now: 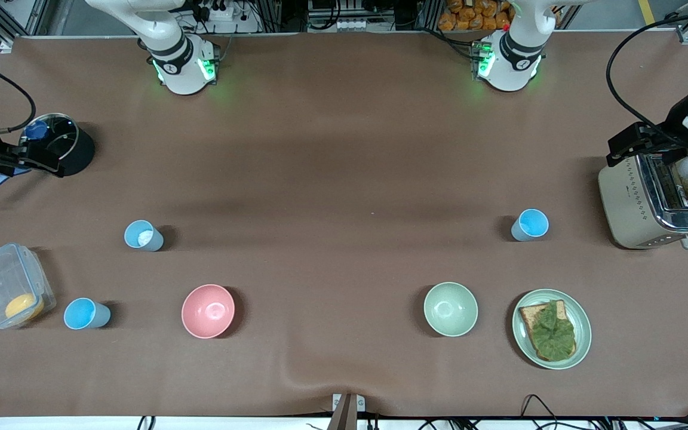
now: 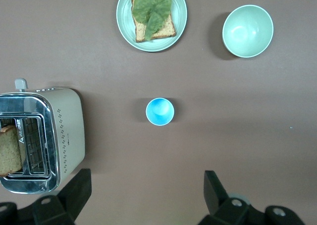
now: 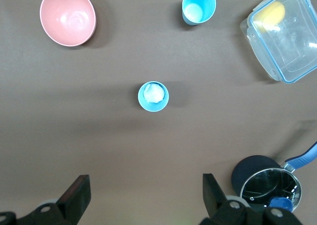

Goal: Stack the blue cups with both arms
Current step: 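Reach the right gripper to a blue cup while the left gripper reaches another, then close the right gripper on its blue cup while the left gripper grasps another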

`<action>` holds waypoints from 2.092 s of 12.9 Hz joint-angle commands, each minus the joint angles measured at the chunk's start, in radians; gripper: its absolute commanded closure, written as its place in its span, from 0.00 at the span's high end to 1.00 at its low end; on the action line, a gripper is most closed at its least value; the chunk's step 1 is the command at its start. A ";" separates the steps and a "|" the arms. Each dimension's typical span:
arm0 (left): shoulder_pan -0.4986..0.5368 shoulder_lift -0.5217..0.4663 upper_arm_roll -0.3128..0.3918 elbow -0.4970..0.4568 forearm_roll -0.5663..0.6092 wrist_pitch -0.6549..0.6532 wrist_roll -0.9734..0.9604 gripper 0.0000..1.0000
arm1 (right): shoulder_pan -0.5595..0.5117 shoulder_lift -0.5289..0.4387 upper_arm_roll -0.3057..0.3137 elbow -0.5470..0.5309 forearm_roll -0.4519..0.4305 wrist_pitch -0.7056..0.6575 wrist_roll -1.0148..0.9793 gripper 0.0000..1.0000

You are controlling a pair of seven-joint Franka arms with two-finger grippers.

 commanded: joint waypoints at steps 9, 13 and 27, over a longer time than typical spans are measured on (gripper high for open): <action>0.008 0.030 0.000 -0.152 0.022 0.064 0.002 1.00 | -0.004 -0.009 0.010 0.003 -0.017 -0.025 -0.009 1.00; 0.023 0.003 -0.005 -0.451 0.025 0.379 0.000 1.00 | 0.014 0.098 0.010 0.003 -0.019 -0.033 -0.084 1.00; 0.055 0.220 -0.005 -0.703 0.046 0.960 0.002 1.00 | 0.080 0.355 0.010 -0.242 -0.010 0.441 0.037 1.00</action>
